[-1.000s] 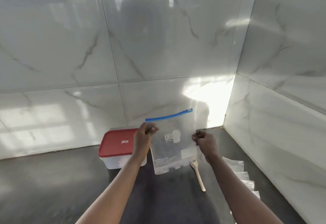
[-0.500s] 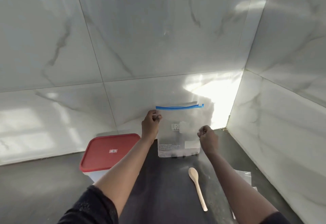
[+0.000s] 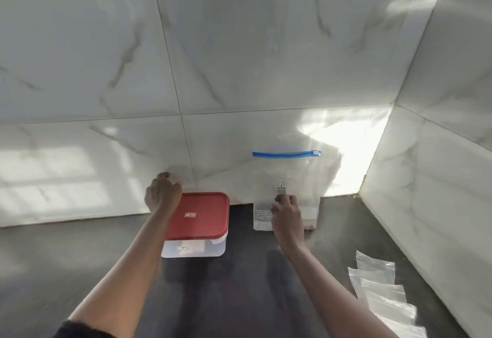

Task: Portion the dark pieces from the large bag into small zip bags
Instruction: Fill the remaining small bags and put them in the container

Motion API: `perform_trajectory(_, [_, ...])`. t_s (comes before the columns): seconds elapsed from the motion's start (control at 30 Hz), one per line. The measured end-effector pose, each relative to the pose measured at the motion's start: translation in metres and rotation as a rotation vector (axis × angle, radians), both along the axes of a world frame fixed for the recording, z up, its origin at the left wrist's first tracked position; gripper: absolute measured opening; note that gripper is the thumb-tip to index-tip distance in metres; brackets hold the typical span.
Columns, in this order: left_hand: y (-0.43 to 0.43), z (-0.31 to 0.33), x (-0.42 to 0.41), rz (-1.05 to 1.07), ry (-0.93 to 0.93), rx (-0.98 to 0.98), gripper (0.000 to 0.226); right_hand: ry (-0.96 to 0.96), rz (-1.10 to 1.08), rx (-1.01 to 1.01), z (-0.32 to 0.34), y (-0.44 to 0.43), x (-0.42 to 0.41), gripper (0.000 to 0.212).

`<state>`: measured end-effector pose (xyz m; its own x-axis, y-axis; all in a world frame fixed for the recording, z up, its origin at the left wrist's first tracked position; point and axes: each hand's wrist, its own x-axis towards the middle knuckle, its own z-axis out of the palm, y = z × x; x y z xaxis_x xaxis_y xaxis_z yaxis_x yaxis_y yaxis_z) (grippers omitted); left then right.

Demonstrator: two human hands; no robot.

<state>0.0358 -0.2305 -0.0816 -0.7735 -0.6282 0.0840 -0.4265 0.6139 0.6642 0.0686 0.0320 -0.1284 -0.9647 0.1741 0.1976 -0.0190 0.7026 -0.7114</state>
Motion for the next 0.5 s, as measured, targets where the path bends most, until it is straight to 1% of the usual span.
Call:
perform_trajectory(0.07, [-0.023,-0.006,0.009,0.017,-0.149,0.056,0.044,-0.115,0.113,-0.015,0.005,-0.017,0.002,0.024])
perform_trajectory(0.1, [-0.032,-0.011,0.013,-0.008,-0.185,0.111,0.041,-0.175,0.175,-0.024,0.008,-0.028,0.004,0.028])
perform_trajectory(0.17, [-0.036,-0.017,0.019,-0.056,-0.214,0.222,0.039,-0.304,0.275,-0.057,0.014,-0.045,0.010,0.035])
perform_trajectory(0.23, [-0.038,-0.022,0.031,-0.069,-0.199,0.311,0.038,-0.391,0.352,-0.070,0.016,-0.062,0.020,0.041])
perform_trajectory(0.3, [-0.036,-0.025,0.032,-0.082,-0.190,0.316,0.034,-0.440,0.380,-0.126,0.015,-0.071,0.022,0.044])
perform_trajectory(0.37, [-0.036,-0.026,0.041,-0.091,-0.173,0.332,0.028,-0.466,0.349,-0.196,0.017,-0.076,0.029,0.044])
perform_trajectory(0.4, [-0.036,-0.026,0.046,-0.094,-0.167,0.341,0.027,-0.461,0.331,-0.206,0.018,-0.077,0.033,0.042])
perform_trajectory(0.5, [-0.028,-0.022,0.069,-0.107,-0.121,0.364,0.026,-0.429,0.296,-0.153,0.025,-0.073,0.047,0.035])
